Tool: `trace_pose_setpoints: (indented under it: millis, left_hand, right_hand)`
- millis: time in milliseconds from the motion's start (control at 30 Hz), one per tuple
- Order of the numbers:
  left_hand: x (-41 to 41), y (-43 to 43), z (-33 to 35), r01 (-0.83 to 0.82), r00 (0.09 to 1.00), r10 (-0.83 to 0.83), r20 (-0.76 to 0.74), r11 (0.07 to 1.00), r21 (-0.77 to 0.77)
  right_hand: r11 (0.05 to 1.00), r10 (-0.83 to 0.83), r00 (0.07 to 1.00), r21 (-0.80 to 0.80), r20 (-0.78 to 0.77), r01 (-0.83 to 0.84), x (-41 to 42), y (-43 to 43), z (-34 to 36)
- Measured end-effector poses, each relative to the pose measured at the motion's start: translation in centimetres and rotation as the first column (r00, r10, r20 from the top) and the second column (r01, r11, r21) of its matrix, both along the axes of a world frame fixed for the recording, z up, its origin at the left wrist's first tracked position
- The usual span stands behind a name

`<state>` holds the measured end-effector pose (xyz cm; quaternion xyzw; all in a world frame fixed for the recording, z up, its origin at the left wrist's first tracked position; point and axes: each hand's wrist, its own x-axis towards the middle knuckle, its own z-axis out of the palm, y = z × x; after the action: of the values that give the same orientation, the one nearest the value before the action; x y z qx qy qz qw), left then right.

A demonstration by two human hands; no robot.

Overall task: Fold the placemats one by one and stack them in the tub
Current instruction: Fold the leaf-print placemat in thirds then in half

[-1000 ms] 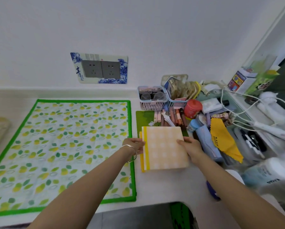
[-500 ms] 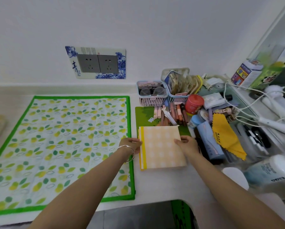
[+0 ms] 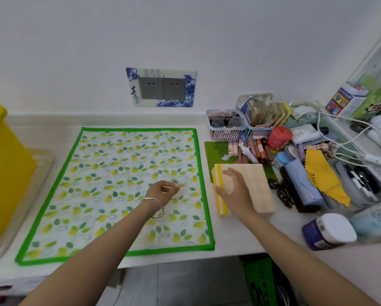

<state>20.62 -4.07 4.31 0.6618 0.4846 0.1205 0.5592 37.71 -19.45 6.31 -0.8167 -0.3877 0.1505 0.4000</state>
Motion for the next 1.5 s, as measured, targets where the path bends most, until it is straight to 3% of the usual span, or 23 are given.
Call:
trace_pose_setpoints:
  millis: [200, 333, 533, 600, 800, 1000, 1267, 1400, 1500]
  left_hand:
    - [-10.9, 1.7, -1.1, 0.157, 0.977, -0.128, -0.169, 0.972, 0.172]
    - [-17.4, 2.8, -2.5, 0.318, 0.927, -0.219, -0.305, 0.890, 0.327]
    - [-22.6, 3.4, -5.0, 0.669, 0.686, -0.432, -0.585, 0.692, 0.273]
    - [-23.3, 3.1, -5.7, 0.693, 0.667, -0.455, -0.590, 0.669, 0.269]
    - [-23.8, 2.8, -7.0, 0.620, 0.757, -0.436, -0.486, 0.715, 0.325]
    - [-23.7, 3.1, -6.7, 0.626, 0.754, -0.446, -0.482, 0.710, 0.322]
    - [-23.2, 4.0, -5.6, 0.648, 0.733, -0.452, -0.508, 0.690, 0.322]
    - [-22.5, 5.2, -4.6, 0.592, 0.782, -0.424, -0.456, 0.734, 0.333]
    - [-21.9, 6.5, -3.7, 0.603, 0.769, -0.480, -0.422, 0.764, 0.231]
  right_hand:
    - [0.982, 0.156, 0.965, -0.070, -0.209, -0.174, -10.9, 3.0, -3.1]
    - [0.961, 0.223, 0.925, -0.092, -0.308, -0.262, -16.9, 4.0, -5.2]
    - [0.915, 0.298, 0.891, -0.163, -0.344, -0.369, -21.7, 4.3, -7.5]
    - [0.910, 0.312, 0.898, -0.174, -0.310, -0.376, -22.4, 4.0, -8.1]
    - [0.921, 0.307, 0.936, -0.193, -0.173, -0.338, -23.0, 4.0, -8.8]
    - [0.918, 0.330, 0.943, -0.224, -0.025, -0.328, -23.1, 3.8, -9.0]
    - [0.934, 0.246, 0.965, -0.242, -0.091, -0.261, -22.8, 4.6, -7.9]
    - [0.933, 0.199, 0.959, -0.259, -0.203, -0.249, -22.3, 5.4, -6.9]
    - [0.926, 0.199, 0.947, -0.268, -0.253, -0.266, -21.6, 5.8, -6.1]
